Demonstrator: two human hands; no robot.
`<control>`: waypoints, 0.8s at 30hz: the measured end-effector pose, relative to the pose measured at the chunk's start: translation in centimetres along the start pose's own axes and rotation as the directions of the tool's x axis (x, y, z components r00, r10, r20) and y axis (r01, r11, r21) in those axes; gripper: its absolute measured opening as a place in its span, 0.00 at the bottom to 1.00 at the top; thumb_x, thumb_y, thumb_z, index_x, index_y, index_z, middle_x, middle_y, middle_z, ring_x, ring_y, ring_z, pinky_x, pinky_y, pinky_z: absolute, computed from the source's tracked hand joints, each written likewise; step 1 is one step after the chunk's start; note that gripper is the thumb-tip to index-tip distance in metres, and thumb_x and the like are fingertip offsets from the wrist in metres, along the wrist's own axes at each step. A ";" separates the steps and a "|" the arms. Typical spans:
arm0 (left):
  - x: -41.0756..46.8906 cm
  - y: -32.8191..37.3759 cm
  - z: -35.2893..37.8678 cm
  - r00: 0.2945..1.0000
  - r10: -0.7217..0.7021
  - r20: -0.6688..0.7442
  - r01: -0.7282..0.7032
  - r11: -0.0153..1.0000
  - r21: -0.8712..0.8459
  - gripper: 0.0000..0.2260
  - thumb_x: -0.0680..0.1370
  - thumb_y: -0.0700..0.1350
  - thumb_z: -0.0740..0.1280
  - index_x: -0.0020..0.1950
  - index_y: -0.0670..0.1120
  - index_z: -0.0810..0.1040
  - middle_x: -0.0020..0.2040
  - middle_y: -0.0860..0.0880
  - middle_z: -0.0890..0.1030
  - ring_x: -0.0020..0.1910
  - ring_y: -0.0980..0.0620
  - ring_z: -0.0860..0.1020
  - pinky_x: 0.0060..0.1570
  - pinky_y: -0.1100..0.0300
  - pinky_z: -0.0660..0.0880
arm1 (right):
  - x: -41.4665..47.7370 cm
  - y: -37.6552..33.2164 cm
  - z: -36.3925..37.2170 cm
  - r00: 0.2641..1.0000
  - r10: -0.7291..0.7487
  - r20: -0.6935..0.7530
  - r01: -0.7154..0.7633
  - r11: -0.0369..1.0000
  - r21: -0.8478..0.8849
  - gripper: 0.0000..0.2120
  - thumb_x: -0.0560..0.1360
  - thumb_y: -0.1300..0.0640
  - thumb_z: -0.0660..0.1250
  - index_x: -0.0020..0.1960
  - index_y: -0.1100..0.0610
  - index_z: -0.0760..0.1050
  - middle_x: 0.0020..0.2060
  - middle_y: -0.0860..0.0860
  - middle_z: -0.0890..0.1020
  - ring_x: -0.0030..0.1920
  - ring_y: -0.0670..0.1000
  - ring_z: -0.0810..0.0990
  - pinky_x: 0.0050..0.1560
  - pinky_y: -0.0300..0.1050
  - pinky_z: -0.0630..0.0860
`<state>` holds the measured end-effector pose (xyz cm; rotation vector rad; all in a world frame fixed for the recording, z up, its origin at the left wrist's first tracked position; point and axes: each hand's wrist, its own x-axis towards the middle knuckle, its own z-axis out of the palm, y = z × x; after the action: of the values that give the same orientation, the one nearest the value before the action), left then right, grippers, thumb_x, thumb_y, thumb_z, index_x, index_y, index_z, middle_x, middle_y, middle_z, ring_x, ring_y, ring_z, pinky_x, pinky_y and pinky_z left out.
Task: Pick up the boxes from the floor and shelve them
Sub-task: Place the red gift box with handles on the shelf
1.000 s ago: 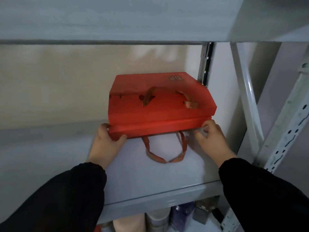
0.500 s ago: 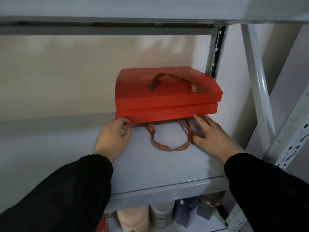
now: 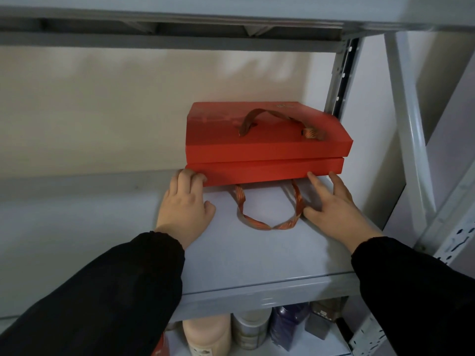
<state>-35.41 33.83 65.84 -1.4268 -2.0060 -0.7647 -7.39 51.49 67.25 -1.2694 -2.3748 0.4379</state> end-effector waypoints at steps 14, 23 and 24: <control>2.2 -1.0 -1.2 0.866 -0.455 0.210 0.497 0.730 -0.470 0.09 0.84 0.48 0.63 0.60 0.45 0.76 0.47 0.51 0.79 0.46 0.51 0.77 0.44 0.57 0.69 | 0.0 0.0 0.1 1.000 0.012 0.010 -0.012 0.999 -0.032 0.40 0.77 0.39 0.64 0.81 0.34 0.44 0.83 0.52 0.45 0.81 0.59 0.51 0.78 0.55 0.56; 3.4 -2.4 -0.1 0.787 -0.513 0.342 0.596 0.492 -0.634 0.14 0.77 0.64 0.64 0.44 0.55 0.77 0.42 0.51 0.82 0.43 0.49 0.81 0.50 0.44 0.81 | 0.2 -0.1 0.3 1.000 0.010 0.012 -0.010 0.999 -0.053 0.40 0.77 0.39 0.64 0.81 0.35 0.43 0.82 0.53 0.46 0.81 0.61 0.52 0.78 0.56 0.57; 3.3 -2.4 -0.2 0.787 -0.527 0.322 0.589 0.483 -0.649 0.13 0.75 0.65 0.65 0.44 0.56 0.75 0.42 0.50 0.81 0.42 0.47 0.81 0.50 0.41 0.81 | 0.2 0.0 0.4 1.000 0.010 0.005 -0.010 0.999 -0.039 0.40 0.77 0.39 0.65 0.81 0.35 0.44 0.82 0.53 0.46 0.81 0.61 0.52 0.78 0.56 0.57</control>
<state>-38.63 35.13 67.98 -1.1189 -2.3851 -2.0268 -7.71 51.62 67.00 -1.2998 -2.3935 0.4001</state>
